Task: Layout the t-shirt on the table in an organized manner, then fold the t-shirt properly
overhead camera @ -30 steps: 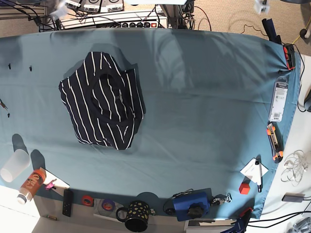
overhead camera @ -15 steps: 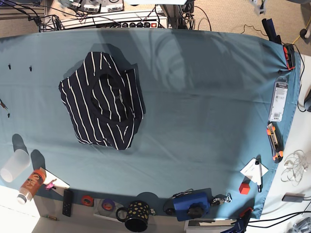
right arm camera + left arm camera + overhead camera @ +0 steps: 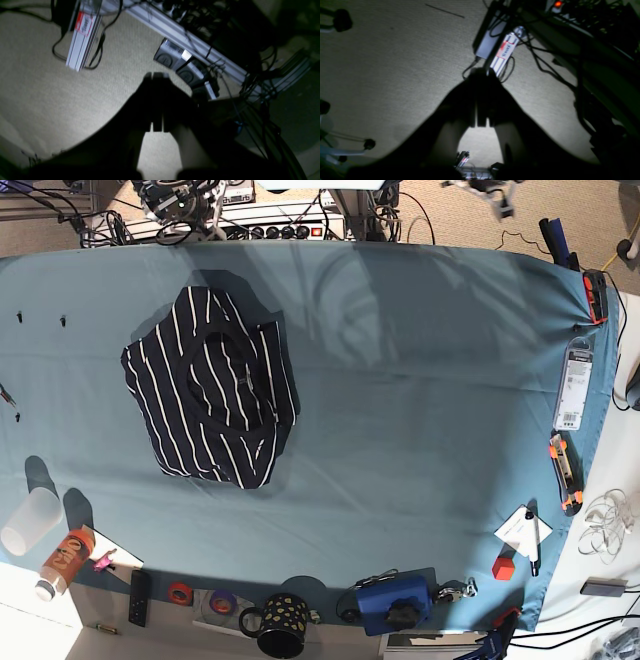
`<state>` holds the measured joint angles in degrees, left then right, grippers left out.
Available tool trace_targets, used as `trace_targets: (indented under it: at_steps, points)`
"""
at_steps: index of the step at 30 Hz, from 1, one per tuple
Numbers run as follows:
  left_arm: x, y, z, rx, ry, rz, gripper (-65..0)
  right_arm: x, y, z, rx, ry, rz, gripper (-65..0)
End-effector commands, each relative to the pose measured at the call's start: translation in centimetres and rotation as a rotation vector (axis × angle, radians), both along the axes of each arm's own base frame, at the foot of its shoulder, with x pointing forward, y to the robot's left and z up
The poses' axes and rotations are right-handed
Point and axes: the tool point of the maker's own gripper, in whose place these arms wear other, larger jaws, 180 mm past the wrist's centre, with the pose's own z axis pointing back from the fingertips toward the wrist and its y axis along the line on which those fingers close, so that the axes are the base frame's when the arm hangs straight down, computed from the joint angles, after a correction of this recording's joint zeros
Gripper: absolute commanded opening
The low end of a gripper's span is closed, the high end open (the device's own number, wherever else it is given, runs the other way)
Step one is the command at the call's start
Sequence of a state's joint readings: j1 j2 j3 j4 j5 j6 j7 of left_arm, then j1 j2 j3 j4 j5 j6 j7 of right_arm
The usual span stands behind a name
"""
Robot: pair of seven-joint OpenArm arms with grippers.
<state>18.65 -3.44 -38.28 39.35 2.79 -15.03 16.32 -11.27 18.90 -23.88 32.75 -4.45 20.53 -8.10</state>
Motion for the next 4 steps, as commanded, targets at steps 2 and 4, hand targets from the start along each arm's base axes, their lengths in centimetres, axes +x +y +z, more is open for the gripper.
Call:
trace_targets:
  at_steps: [2,4]
  points:
    - [0.21,0.28,0.09,0.011,-0.016,0.002,-65.0,0.38,-0.57,0.17,-0.004,-0.009,0.005,-65.0]
    - [0.22,-0.22,0.04,0.003,-0.017,0.005,-65.0,0.49,-0.60,0.20,-0.003,-0.013,0.005,-65.0]
